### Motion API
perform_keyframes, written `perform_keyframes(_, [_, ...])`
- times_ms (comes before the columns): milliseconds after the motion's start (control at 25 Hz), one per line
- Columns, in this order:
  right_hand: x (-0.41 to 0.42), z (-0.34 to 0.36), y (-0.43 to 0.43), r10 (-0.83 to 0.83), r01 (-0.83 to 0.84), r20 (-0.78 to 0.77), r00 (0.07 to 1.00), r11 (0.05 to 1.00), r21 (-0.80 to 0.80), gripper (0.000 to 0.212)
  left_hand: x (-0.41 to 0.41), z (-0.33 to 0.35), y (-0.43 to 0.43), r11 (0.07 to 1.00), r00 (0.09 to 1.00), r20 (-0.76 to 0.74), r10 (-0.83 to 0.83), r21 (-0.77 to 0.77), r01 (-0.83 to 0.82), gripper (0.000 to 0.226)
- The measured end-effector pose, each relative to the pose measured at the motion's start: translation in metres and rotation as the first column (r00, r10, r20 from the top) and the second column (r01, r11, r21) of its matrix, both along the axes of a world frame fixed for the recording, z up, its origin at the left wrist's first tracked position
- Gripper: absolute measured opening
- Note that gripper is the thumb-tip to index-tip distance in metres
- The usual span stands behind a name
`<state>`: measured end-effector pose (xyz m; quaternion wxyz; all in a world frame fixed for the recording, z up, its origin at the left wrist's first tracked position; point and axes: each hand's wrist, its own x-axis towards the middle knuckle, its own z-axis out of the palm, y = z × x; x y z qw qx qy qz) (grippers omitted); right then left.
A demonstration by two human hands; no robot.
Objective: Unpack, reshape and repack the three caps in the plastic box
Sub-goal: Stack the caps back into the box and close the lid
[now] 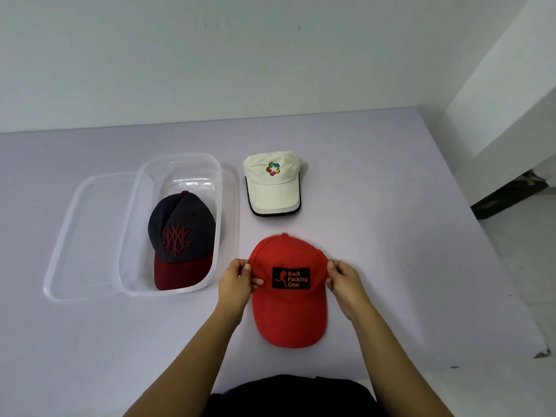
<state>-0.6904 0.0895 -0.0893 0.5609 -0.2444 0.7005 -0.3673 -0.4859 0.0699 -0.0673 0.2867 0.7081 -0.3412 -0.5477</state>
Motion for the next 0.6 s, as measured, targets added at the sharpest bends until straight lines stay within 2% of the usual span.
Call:
perform_keyframes(120, [-0.004,0.000,0.003,-0.047,0.045,0.081,0.996,0.999,0.021,0.020,0.006,-0.004,-0.003,0.999,0.999,-0.036,-0.013,0.036,0.014,0.021])
perform_keyframes(240, [-0.007,0.005,0.002,0.043,-0.045,0.077,0.996,0.999,0.027,0.018,0.008,0.004,-0.008,0.995,0.991,-0.117,-0.065,0.074,0.073,0.018])
perform_keyframes(360, [-0.009,0.011,-0.003,0.181,-0.184,-0.081,0.980,0.983,-0.027,0.014,0.008,0.005,-0.011,0.986,0.982,-0.107,-0.156,0.033,0.160,0.012])
perform_keyframes(480, [-0.008,0.009,-0.006,0.218,-0.251,-0.267,0.939,0.963,-0.094,0.015,0.009,0.006,-0.012,0.983,0.981,-0.054,-0.184,0.012,0.185,0.014])
perform_keyframes(600, [-0.004,0.005,-0.008,0.234,-0.280,-0.324,0.917,0.954,-0.103,0.015,0.005,0.009,-0.012,0.982,0.978,-0.088,-0.191,-0.018,0.190,0.014])
